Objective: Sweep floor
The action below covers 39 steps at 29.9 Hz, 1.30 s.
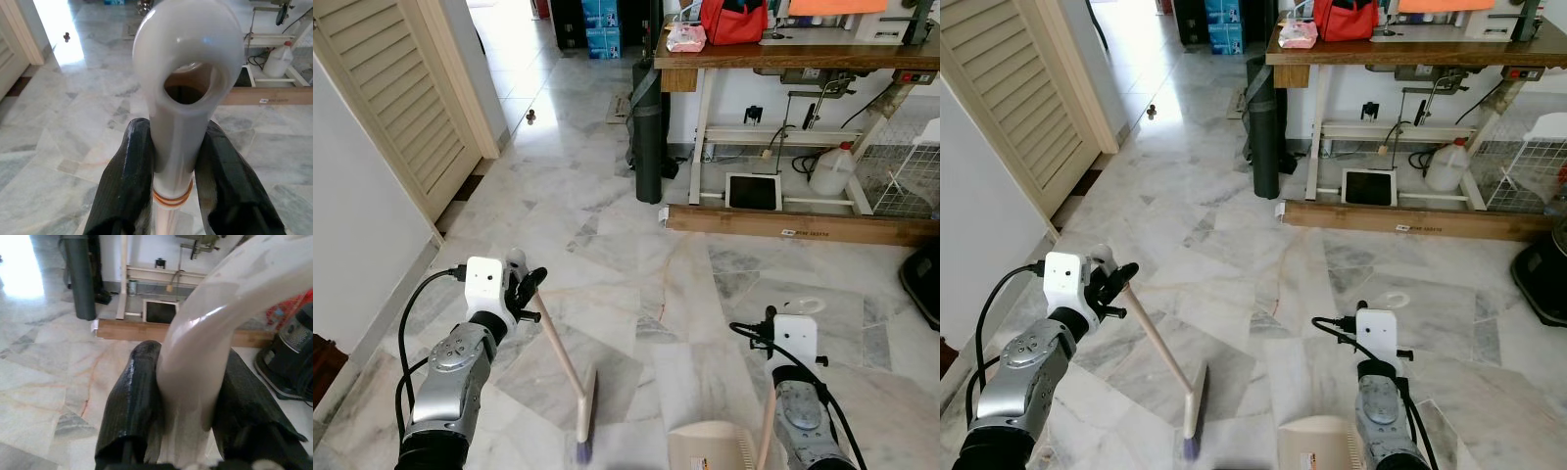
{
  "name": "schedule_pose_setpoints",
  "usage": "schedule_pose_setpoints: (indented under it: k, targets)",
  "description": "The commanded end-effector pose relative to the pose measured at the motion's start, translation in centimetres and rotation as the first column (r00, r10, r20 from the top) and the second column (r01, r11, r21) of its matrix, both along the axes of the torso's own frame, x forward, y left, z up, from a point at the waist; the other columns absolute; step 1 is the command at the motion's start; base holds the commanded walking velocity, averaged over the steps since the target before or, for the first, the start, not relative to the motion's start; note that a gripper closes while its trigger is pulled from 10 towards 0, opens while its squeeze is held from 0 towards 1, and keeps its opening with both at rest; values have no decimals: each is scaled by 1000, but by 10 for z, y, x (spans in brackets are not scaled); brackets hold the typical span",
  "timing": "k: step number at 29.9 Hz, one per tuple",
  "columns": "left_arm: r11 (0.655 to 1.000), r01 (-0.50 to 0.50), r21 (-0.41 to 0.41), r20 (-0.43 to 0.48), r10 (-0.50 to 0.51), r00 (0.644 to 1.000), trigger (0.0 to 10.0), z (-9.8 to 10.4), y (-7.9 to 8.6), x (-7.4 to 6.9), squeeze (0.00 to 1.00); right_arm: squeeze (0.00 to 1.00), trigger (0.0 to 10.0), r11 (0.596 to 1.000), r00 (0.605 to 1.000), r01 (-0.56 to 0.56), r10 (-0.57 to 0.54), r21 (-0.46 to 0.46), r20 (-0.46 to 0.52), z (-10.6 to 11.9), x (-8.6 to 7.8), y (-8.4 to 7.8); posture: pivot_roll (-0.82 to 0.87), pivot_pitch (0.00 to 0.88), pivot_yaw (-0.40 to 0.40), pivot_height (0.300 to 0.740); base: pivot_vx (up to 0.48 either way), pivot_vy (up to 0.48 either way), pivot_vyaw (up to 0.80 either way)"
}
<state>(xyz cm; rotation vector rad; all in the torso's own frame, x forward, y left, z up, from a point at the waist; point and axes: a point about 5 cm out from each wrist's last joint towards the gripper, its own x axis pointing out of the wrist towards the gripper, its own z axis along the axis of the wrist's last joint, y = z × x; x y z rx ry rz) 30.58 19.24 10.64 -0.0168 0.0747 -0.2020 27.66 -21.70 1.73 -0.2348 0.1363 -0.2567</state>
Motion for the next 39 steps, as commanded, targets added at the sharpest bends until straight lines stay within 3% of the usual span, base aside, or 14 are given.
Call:
schedule_pose_setpoints:
  k: [1, 7, 30, 39]
  targets:
    - [1000, -11, 1, 49, 11, 999, 10000, 8, 2, 3, 0, 0, 10000, 1000, 1000, 11, -11, -8, 7, 3, 2, -4, 94, 0, 62, 740, 0, 0, 0]
    - [1000, -3, 0, 55, 3, 998, 10000, 6, -1, 5, 0, 0, 10000, 1000, 998, 20, -19, -19, 62, 17, 12, -10, 85, 0, 57, 740, 0, 0, 0]
    - [999, 14, -32, 108, -10, 994, 10000, 11, -6, 10, 0, 0, 10000, 999, 997, 29, -27, -28, 76, 22, 16, -15, 77, 0, 54, 740, -308, 0, 0]
    - [1000, 7, -14, 99, -6, 995, 10000, 9, -5, 10, 0, 0, 10000, 999, 997, 28, -25, -36, 66, 21, 15, -17, 82, 0, 50, 740, 0, 0, 0]
